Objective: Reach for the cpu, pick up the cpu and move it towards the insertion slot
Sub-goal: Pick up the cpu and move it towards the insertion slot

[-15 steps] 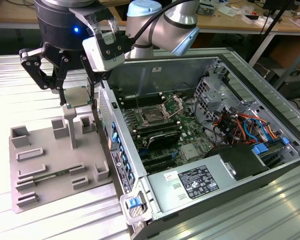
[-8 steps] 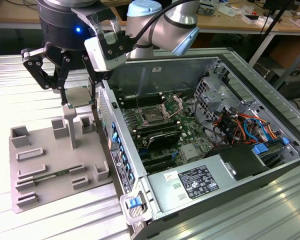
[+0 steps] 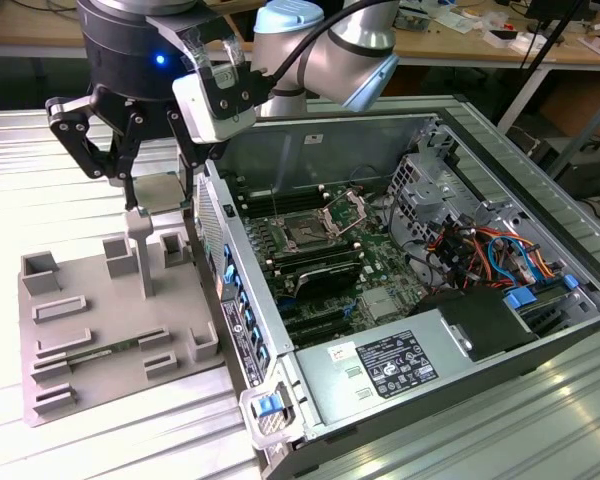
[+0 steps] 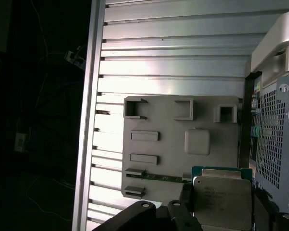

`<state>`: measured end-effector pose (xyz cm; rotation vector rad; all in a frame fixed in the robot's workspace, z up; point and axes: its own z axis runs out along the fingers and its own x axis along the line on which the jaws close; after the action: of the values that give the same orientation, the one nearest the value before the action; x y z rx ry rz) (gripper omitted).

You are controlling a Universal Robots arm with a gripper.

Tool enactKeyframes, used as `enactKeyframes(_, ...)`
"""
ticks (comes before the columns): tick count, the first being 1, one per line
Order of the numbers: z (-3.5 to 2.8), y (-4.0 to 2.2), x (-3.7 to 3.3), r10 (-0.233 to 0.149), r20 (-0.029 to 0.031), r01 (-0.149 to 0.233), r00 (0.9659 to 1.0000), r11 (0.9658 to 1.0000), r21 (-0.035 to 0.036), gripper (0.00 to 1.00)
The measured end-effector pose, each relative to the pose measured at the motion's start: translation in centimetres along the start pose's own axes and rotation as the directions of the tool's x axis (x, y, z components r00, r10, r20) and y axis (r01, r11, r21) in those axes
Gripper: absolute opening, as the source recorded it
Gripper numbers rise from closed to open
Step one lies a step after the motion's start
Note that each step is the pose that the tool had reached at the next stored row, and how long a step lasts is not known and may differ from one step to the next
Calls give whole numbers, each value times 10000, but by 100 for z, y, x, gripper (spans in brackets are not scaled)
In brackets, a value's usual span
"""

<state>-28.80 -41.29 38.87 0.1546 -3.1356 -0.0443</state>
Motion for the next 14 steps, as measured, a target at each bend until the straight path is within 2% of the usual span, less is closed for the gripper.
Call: enactKeyframes(14, 0, -3, -31, 0, 0, 0, 10000, 10000, 0, 55)
